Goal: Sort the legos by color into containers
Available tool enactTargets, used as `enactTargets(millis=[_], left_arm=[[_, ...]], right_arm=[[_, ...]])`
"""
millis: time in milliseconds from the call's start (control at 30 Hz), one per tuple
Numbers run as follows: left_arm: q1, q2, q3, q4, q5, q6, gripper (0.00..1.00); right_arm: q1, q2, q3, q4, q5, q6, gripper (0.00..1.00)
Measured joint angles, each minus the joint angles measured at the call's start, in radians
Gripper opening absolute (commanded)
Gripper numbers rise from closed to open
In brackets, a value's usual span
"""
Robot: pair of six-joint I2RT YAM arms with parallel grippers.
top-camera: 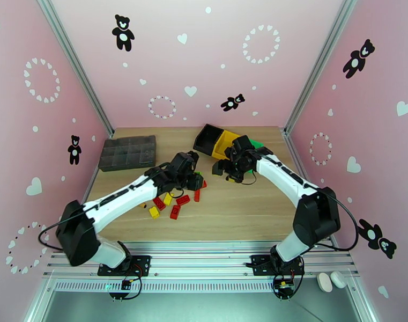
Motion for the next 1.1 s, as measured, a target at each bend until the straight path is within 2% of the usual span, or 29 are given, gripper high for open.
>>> enactTargets(millis=[200,400,700,1100], left_arm=[[-0.027,-0.047,-0.046,0.031,-0.018,0.129,0.15],[-0.031,-0.047,-0.046,0.051,-0.024,0.188,0.15],[-0.036,-0.047,-0.046,0.055,0.005,0.198,0.14],[-0.037,-0.047,-0.043,0.076,0.036,0.174,0.14]], right_arm=[[0.000,-0.060,-0.003,0.035,-0.085,0.035,0.76],[0.014,-0.076,-0.009,0.069,-0.160,0.060,0.68],[0.064,-0.071,-0.014,0.127,-0.236,0.107,0.61],[0.106,-0.032,-0.034,0.203,-0.266,0.161,0.52]])
